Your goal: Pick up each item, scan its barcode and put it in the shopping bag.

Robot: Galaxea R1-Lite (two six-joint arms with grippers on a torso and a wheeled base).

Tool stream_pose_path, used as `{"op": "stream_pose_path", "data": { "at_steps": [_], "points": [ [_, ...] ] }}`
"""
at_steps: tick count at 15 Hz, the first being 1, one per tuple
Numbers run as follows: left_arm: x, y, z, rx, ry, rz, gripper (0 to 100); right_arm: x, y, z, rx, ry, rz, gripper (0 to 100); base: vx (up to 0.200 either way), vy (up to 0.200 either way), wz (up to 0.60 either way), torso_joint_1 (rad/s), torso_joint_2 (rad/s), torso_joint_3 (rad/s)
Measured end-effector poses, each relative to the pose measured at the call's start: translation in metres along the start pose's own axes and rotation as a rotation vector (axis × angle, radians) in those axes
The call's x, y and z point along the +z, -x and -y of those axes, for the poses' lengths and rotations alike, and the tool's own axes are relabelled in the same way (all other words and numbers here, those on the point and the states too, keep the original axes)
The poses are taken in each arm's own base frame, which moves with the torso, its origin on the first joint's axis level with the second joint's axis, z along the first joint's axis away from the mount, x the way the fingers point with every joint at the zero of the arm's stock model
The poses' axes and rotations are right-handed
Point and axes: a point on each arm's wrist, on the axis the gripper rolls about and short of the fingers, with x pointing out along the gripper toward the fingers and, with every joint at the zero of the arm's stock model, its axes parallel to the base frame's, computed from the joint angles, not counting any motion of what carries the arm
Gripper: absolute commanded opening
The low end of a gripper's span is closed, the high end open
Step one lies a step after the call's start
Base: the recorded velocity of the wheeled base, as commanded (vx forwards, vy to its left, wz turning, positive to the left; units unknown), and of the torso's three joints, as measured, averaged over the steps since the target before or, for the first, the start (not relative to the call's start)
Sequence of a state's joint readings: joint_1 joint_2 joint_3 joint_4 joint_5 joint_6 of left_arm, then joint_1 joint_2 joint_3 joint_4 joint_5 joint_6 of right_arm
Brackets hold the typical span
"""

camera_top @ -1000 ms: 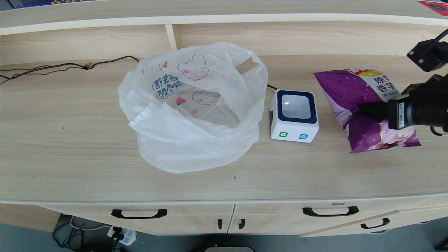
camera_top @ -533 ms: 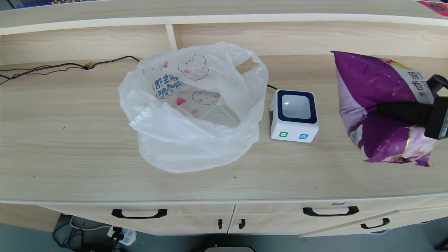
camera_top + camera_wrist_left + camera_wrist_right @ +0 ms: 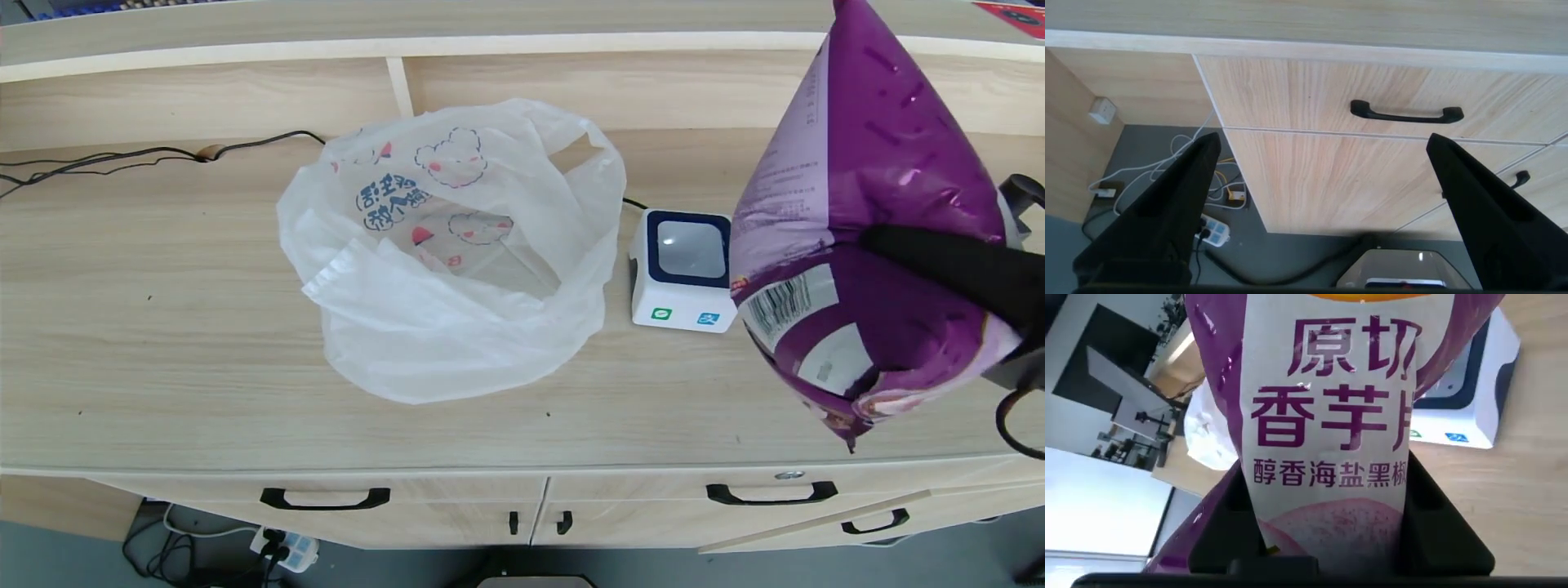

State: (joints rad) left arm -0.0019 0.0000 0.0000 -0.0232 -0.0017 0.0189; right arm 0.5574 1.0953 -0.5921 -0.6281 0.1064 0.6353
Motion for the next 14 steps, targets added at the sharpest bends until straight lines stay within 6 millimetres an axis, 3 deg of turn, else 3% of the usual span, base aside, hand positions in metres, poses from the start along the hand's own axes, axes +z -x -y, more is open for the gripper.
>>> {"op": "stream_pose_path", "data": {
  "at_steps": [3, 5, 10, 14],
  "points": [
    [0.0, 0.0, 0.0, 0.0, -0.001, 0.0, 100, -0.034, 0.011, 0.0, 0.127, -0.183, -0.074, 0, 0.0, 0.0, 0.0, 0.0, 0.0, 0.0],
    [0.0, 0.0, 0.0, 0.001, -0.001, 0.0, 100, -0.043, 0.014, -0.009, 0.2, -0.284, -0.132, 0, 0.0, 0.0, 0.0, 0.0, 0.0, 0.0],
    [0.0, 0.0, 0.0, 0.0, -0.001, 0.001, 100, -0.036, -0.005, -0.03, 0.316, -0.378, -0.154, 0, 0.0, 0.0, 0.0, 0.0, 0.0, 0.0],
    [0.0, 0.0, 0.0, 0.0, 0.0, 0.002, 100, -0.036, -0.015, -0.035, 0.366, -0.388, -0.206, 0, 0.0, 0.0, 0.0, 0.0, 0.0, 0.0]
  ]
}}
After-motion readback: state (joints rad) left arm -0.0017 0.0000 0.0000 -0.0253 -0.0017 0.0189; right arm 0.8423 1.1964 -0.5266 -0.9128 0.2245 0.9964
